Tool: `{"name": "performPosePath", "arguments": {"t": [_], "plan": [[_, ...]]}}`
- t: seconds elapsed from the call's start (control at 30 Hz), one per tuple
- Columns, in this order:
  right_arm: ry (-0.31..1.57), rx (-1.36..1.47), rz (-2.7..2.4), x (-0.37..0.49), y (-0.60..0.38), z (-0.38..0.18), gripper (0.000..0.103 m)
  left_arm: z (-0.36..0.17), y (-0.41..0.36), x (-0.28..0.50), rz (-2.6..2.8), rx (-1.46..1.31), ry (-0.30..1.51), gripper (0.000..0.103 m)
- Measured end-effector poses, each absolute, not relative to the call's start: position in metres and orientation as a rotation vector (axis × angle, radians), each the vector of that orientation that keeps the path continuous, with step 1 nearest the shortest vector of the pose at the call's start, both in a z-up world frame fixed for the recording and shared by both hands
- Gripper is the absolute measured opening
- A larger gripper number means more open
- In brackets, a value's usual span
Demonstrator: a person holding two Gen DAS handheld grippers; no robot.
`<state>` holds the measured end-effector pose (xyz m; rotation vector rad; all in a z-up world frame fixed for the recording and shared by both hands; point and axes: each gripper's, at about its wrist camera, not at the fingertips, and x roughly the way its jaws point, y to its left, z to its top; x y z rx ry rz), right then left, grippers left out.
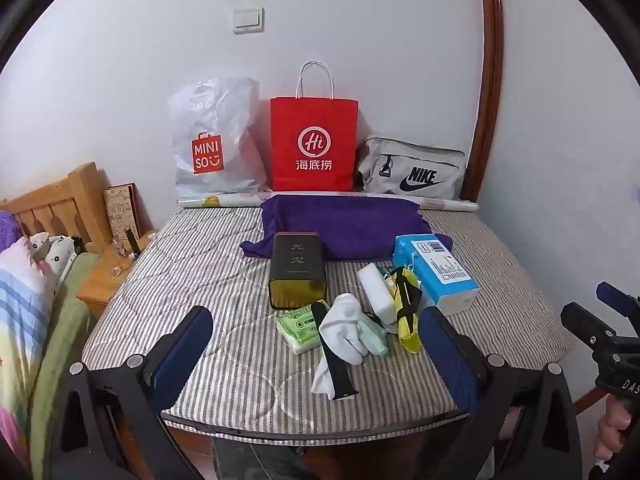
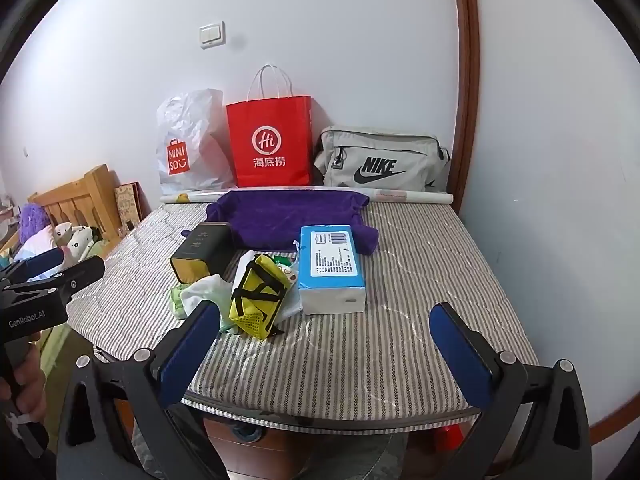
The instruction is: Organize soft objects
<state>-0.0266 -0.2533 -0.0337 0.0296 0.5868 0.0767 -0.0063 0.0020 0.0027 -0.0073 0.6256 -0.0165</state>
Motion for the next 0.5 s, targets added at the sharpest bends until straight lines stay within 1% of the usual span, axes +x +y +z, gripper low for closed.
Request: {"name": "performPosePath", "arguments": {"t": [0.5], "plan": [[0.574, 0.033, 0.084, -0.0299, -0.2503, -0.0306, 0.103, 0.006, 0.0099, -0.0039, -0.009, -0.01, 0.627, 0.103]]}}
